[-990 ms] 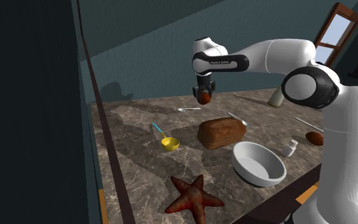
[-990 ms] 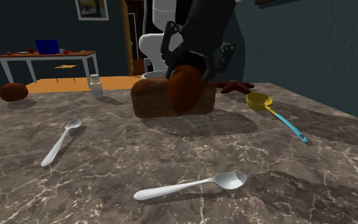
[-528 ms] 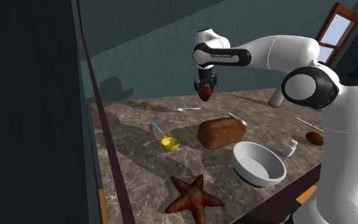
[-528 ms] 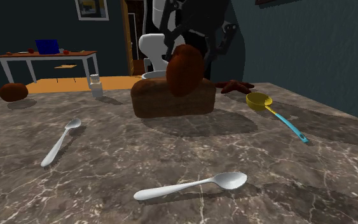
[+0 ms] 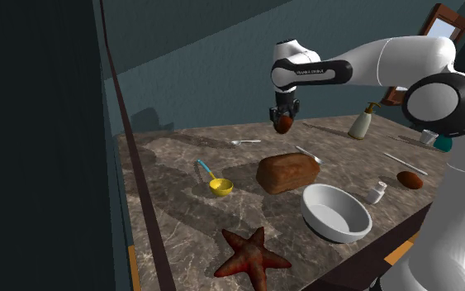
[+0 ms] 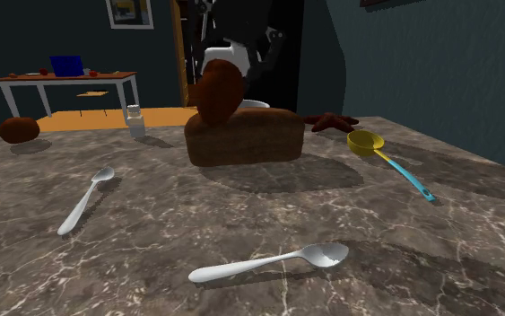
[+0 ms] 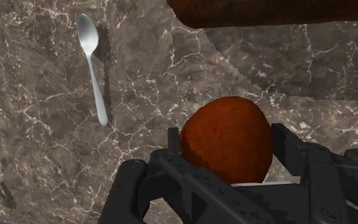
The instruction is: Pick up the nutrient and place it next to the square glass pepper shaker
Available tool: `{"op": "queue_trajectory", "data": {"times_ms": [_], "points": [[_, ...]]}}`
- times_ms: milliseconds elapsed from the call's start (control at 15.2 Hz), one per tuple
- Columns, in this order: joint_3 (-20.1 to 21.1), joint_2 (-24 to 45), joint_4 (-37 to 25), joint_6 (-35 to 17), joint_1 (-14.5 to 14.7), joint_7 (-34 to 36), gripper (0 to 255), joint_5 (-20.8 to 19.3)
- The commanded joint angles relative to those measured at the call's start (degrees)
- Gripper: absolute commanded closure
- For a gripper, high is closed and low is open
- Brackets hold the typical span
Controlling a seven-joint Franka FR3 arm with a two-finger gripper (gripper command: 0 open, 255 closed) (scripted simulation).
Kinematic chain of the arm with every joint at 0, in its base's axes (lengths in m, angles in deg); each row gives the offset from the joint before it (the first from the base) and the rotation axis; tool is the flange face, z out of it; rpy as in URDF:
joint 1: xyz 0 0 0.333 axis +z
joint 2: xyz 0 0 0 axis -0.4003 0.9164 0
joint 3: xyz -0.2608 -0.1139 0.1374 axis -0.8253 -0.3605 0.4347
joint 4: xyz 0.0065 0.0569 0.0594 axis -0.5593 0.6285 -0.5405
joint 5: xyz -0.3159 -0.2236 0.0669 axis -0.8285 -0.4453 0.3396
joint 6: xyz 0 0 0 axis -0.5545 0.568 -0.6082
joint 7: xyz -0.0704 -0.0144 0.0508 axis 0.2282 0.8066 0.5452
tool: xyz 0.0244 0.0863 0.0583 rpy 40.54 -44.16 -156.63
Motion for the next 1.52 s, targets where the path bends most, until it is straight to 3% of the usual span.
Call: {"op": "queue_trajectory", "data": {"times_ms": [0, 726, 1452], "points": [[-0.72, -3.99, 5.59, -2.2, -1.39, -1.51, 255, -0.11], [-6.2, -19.38, 25.8, -10.47, -7.77, -10.69, 255, -1.78], [-14.18, -29.4, 37.18, -16.21, -14.31, -22.35, 255, -5.08]]}}
